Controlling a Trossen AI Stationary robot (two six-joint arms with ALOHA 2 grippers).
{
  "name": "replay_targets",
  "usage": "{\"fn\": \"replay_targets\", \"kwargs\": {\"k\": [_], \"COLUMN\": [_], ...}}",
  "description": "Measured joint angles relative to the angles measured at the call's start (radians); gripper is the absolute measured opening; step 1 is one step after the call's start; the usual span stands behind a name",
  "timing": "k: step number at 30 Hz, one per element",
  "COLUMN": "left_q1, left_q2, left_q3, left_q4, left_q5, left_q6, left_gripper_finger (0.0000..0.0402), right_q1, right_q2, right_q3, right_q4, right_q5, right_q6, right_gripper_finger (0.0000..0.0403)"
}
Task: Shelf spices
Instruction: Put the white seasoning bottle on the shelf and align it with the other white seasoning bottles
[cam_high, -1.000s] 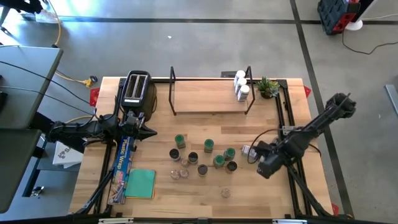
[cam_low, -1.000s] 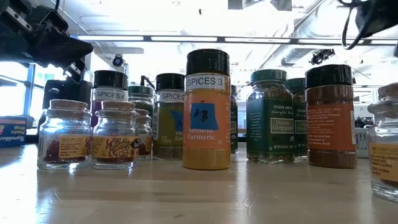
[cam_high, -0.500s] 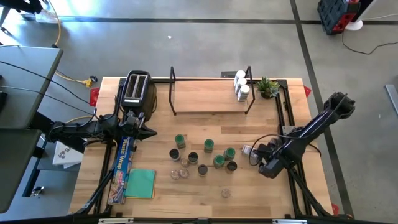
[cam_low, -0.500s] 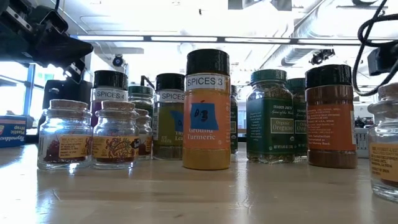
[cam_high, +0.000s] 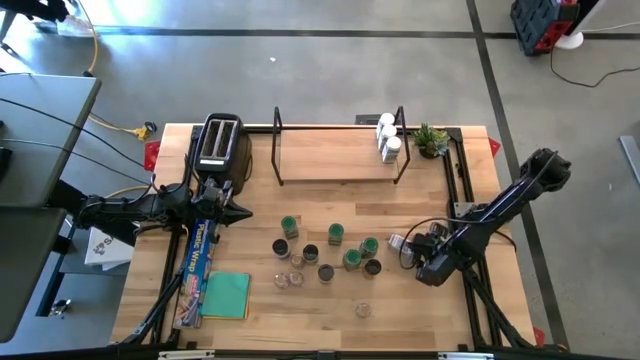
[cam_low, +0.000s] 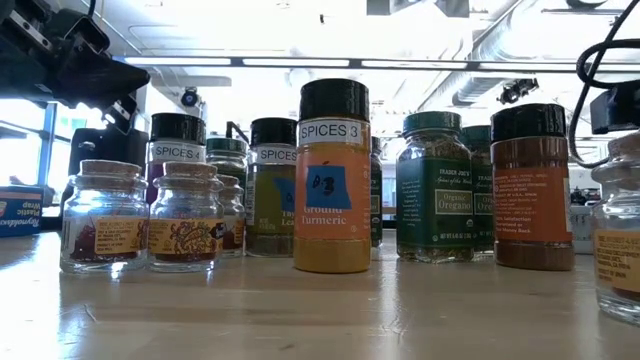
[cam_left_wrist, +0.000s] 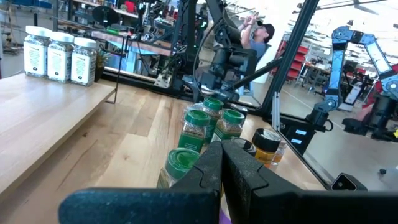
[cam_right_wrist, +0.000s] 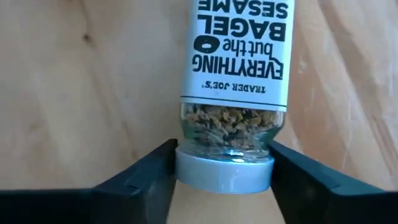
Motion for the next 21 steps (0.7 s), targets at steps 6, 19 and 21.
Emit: {"fn": "replay_targets", "kwargs": {"k": [6, 19, 21], "left_q1": [0.000, 0.000, 0.000], "left_q2": [0.000, 0.000, 0.000], "left_q3": [0.000, 0.000, 0.000], "left_q4": [0.000, 0.000, 0.000], "left_q5": [0.000, 0.000, 0.000], "left_q6": [0.000, 0.000, 0.000], "left_gripper_finger": [0.0000, 0.0000, 0.0000], "right_q1": [-0.057, -0.350, -0.379], "right_q2": [-0.013, 0.016, 0.027], "right_q3": [0.136, 0.387, 0.387], "right_q4": [-0.139, -0.374, -0.385], "right_q5": [-0.330, -0.980, -1.022], "right_q6": [-0.013, 0.353, 0.389], "right_gripper_finger": [0.0193, 0.0193, 0.0193]}}
